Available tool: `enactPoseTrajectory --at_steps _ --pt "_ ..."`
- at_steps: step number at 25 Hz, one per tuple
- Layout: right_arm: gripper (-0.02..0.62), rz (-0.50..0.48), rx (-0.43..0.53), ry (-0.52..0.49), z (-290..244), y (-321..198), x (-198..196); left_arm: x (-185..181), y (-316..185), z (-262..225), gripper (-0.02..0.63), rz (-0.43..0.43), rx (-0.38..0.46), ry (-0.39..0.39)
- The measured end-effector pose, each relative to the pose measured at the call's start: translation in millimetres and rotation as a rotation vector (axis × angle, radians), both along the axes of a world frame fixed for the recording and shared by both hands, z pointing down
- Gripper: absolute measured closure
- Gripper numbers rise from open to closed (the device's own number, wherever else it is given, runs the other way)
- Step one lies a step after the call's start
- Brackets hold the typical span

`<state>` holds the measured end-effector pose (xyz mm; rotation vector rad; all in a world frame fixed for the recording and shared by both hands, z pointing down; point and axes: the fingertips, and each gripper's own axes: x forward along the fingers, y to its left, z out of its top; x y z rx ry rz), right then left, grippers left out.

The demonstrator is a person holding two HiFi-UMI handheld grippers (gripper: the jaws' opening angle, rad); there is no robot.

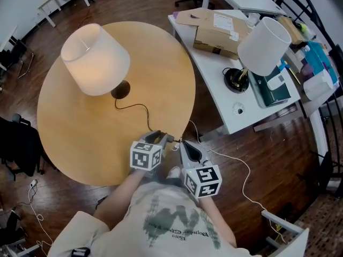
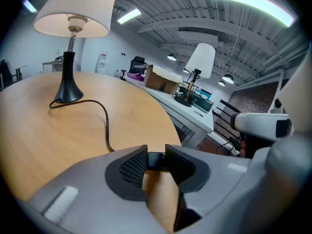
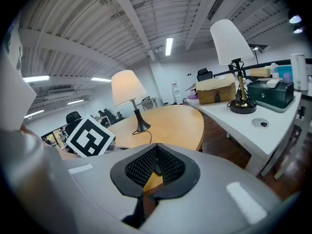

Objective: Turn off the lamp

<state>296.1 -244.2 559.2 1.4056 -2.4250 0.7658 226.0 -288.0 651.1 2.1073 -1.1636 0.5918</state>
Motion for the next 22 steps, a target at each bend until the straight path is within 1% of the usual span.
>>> enactPoseTrajectory --at_steps 3,5,10,16,18,20,22 --pt "0.595 -0.006 -0.001 0.003 1 0 -2 -2 -1 1 0.495 -0.011 -0.001 -0.016" --pt "0.595 -0.007 -0.002 0.002 2 -1 -2 -6 -2 3 0.546 -0.020 0.009 -0.042" --pt "0.595 -0.014 -0.001 -0.002 2 -4 -3 -6 -3 4 0.546 -0.021 -0.004 -0.035" --pt "0.595 -0.019 0.004 -0.011 0 -4 -6 -6 -3 3 0.545 -0.028 0.022 -0.048" --pt "0.595 -0.020 0.009 -0.016 -2 -4 -8 -7 -2 1 0.545 -0.043 0.029 -0.038" --pt "0.595 -0.023 0.020 -0.022 -5 -4 -9 -10 -3 -5 0.546 -0.073 0.036 -0.009" --pt "0.595 -0.027 0.031 -0.030 -9 -4 -10 -14 -1 -17 0.546 -0.095 0.062 0.010"
